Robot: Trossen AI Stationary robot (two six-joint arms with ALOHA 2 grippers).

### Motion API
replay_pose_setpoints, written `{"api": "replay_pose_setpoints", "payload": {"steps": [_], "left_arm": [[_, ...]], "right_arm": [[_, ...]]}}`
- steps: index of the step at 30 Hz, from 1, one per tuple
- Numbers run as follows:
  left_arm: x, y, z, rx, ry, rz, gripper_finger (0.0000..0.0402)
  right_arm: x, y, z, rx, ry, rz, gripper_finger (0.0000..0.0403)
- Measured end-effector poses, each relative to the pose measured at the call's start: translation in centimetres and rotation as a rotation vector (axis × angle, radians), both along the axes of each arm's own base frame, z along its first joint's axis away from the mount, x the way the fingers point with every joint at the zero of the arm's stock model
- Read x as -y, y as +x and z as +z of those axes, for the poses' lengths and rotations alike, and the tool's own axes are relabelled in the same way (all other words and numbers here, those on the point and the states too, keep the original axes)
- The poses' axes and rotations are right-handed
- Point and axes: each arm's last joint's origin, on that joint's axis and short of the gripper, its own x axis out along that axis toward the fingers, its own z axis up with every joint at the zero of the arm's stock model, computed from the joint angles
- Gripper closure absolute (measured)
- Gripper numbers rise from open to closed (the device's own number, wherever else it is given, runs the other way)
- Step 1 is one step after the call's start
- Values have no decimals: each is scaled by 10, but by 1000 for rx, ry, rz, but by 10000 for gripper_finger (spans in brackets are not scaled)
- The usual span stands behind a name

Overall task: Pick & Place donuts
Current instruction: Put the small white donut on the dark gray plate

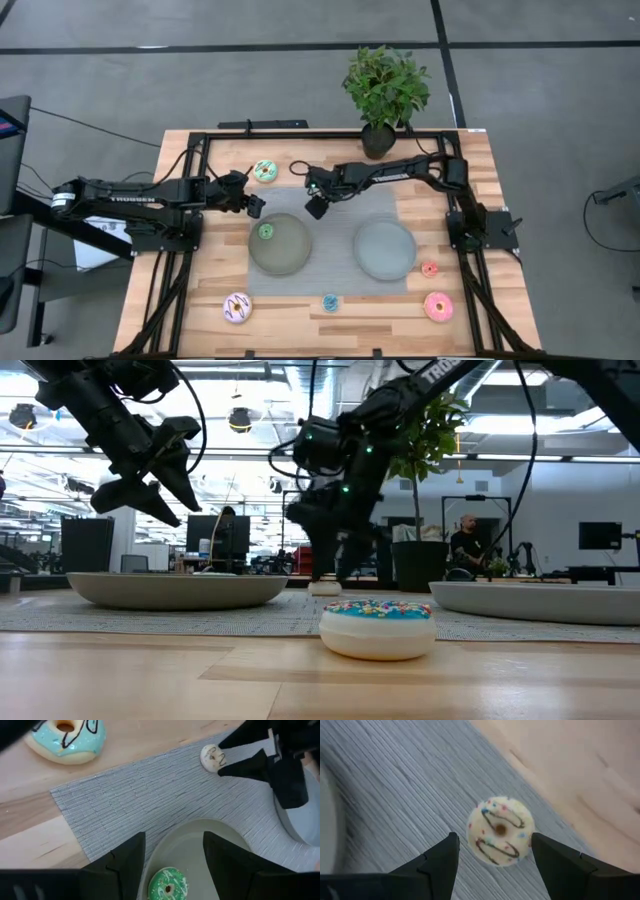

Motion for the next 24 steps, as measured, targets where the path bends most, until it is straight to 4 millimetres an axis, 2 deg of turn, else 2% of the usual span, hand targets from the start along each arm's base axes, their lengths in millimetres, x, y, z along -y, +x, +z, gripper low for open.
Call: {"api": "replay_pose_setpoints", "payload": {"steps": [10, 15, 24], "left_arm": [[0, 1, 0, 7, 2, -1, 209], [0, 1, 1, 9, 3, -1, 209], [0, 1, 1, 9, 4, -1, 209]], "right_arm": [[1, 0, -14, -39, 5, -25, 163], [-3, 0, -13, -41, -1, -20, 165], [-3, 0, -13, -41, -8, -22, 199]]}}
